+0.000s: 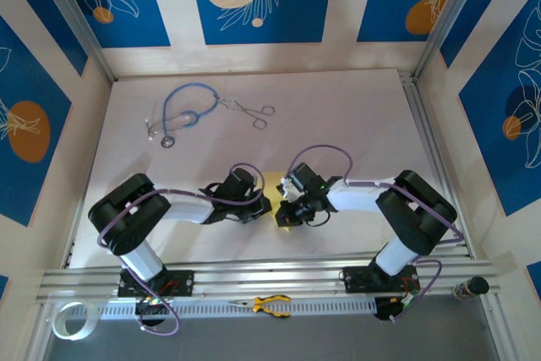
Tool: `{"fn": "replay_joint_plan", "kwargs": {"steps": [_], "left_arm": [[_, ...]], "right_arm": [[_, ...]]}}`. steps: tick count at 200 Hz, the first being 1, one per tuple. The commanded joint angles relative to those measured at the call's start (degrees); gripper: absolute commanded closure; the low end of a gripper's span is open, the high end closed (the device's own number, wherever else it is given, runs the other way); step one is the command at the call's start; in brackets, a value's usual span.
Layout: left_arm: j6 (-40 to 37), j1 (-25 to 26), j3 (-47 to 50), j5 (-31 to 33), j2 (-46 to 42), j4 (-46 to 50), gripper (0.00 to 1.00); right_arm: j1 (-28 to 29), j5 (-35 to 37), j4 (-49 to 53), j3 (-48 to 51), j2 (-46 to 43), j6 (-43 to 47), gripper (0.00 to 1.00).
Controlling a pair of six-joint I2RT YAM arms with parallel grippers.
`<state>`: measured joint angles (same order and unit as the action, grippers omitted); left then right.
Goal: Fold a paper plane with a square sheet of paper (pick it up from the middle)
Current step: Third fold the triangle at the center of the table.
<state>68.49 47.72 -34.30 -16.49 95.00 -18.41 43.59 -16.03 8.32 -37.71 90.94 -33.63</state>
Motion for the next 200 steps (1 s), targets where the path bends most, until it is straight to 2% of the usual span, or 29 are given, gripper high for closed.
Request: {"fn": "replay_joint_plan", "kwargs": {"steps": [1, 88, 162, 200], "left_arm": [[-0.9, 0.4, -0.1, 1.1, 1.6, 4.5, 0.93], [-0.8, 0.3, -0.3, 2.0, 1.4, 6.3, 0.93], [-1.0, 0.3, -0.5, 2.2, 1.4, 6.5, 0.93], [0.0, 0.3, -0.9, 3.4, 1.4, 5.6, 0.93]], "right_arm": [[-0.2, -1.0, 1.5, 2.1, -1.4, -1.0, 0.97], [-1.6, -0.9, 3.7, 5.0, -5.2, 0.9, 0.96], [-2.3, 0.0, 5.7, 8.3, -9.1, -0.9, 0.97], [-3.9, -1.3, 5.5, 6.9, -14.8, -1.6, 0.96]]}}
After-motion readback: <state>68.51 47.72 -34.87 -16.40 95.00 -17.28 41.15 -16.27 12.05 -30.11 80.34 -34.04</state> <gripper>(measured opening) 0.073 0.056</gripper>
